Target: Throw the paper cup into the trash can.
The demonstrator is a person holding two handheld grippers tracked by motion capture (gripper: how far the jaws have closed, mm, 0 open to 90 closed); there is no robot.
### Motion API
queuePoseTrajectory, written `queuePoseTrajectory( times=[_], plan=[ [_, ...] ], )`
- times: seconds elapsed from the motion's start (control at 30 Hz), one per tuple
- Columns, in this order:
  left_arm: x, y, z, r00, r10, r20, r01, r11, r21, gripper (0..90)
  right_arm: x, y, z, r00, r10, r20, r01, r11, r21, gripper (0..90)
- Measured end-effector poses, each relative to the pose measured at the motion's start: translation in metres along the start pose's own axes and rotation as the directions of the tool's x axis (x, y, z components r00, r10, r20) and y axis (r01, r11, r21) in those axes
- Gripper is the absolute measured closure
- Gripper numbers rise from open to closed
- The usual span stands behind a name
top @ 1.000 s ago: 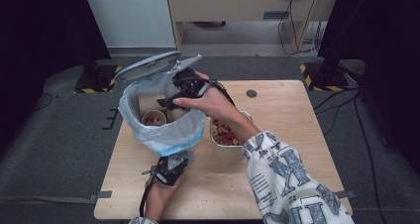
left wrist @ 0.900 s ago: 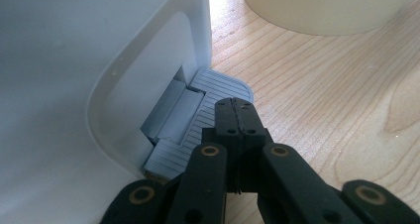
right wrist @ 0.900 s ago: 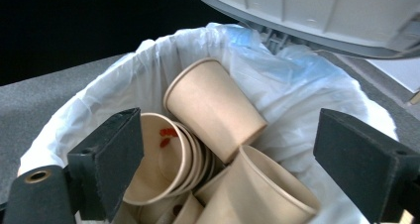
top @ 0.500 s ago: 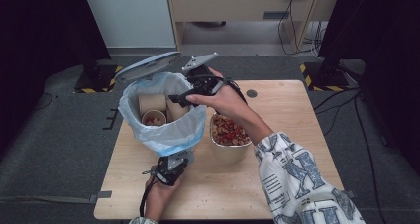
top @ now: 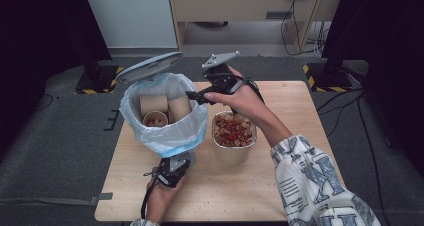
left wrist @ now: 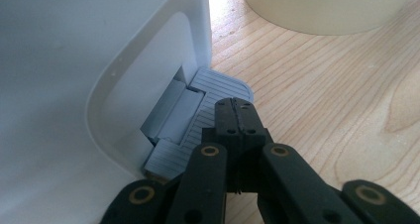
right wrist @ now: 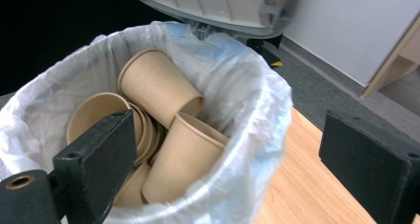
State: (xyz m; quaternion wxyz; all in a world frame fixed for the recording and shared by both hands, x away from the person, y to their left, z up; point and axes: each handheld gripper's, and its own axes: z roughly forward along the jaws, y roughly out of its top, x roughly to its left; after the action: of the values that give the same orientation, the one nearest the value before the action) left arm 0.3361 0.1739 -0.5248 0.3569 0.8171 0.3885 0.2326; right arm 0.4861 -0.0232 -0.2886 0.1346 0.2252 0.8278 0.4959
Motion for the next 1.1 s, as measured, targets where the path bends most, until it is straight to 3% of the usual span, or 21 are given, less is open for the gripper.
queuePoseTrajectory(
  times=[0.5, 1.1],
  plan=[
    [0.000, 0.000, 0.000, 1.0000, 0.002, 0.000, -0.002, 1.0000, 0.000, 89.9, -0.027, -0.022, -0.028, 0.9971, 0.034, 0.068, -0.034, 0.999, -0.005, 8.0],
    [0.000, 0.000, 0.000, 1.0000, 0.003, -0.003, -0.003, 1.0000, -0.003, 89.9, -0.048, -0.039, -0.050, 0.9908, 0.072, 0.114, -0.074, 0.997, 0.013, 7.7]
  ],
)
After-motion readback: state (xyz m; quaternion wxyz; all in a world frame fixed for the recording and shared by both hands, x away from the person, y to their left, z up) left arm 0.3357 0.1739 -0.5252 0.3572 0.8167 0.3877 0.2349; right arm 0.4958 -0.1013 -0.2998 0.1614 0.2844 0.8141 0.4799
